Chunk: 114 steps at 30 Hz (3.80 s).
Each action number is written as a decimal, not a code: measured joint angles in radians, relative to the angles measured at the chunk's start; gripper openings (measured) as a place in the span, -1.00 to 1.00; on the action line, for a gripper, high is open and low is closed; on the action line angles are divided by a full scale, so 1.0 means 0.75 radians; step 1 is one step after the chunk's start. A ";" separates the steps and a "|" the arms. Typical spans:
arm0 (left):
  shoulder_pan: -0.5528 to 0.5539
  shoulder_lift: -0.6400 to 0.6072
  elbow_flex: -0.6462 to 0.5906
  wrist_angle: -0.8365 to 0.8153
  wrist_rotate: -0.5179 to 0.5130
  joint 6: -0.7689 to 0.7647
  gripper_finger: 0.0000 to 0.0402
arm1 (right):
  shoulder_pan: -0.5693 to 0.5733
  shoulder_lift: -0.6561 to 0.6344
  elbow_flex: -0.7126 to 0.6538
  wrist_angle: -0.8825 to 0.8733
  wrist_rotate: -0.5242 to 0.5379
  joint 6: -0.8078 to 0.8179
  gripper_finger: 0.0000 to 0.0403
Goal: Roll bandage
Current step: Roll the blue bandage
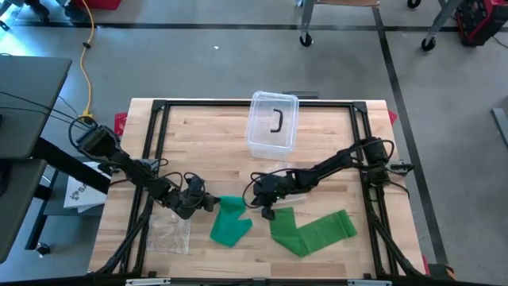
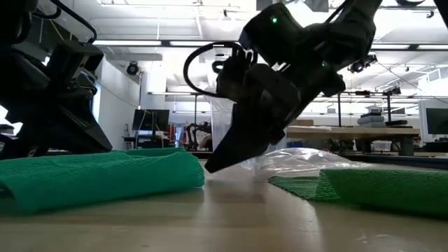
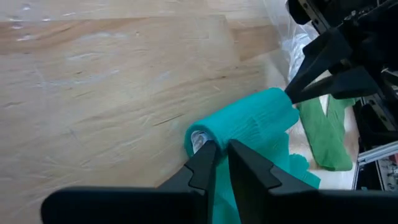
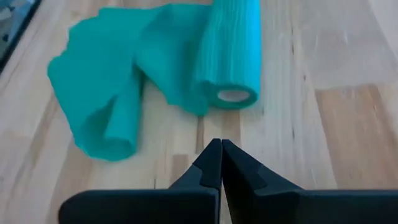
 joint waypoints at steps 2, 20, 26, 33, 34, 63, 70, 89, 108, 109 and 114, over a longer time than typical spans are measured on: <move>0.000 0.000 0.000 -0.001 -0.001 0.000 -0.82 | -0.001 0.000 0.000 0.040 0.000 -0.006 -0.99; 0.000 0.002 -0.002 0.028 -0.138 -0.003 -0.82 | -0.026 0.000 0.002 0.101 -0.082 0.037 -0.99; 0.000 0.003 0.004 0.040 -0.143 0.001 -0.82 | -0.018 0.009 0.002 0.127 0.036 0.075 -0.99; 0.000 0.011 0.055 0.042 -0.130 0.061 -0.82 | -0.015 0.109 0.075 0.147 0.029 0.123 -0.99; 0.000 0.011 0.058 0.036 -0.132 0.065 -0.82 | -0.016 0.127 0.087 0.144 0.041 0.130 -0.99; 0.016 -0.047 0.048 -0.223 0.098 0.303 -0.99 | -0.036 0.207 0.118 0.257 0.145 0.144 -0.99; 0.000 -0.075 0.048 -0.204 0.269 0.370 -1.00 | -0.037 0.207 0.118 0.256 0.156 0.140 -0.99; 0.026 -0.317 0.044 -0.877 0.045 0.181 -1.00 | -0.040 0.210 0.117 0.296 0.211 0.063 -0.99; 0.147 0.047 0.049 -0.153 0.008 0.546 -1.00 | -0.039 0.211 0.117 0.371 0.251 0.024 -0.99; 0.147 0.054 0.049 -0.137 0.001 0.553 -1.00 | -0.039 0.211 0.116 0.386 0.249 0.021 -0.99; 0.162 0.053 0.049 -0.053 -0.007 0.615 -1.00 | -0.032 0.211 0.117 0.559 0.134 -0.031 -0.89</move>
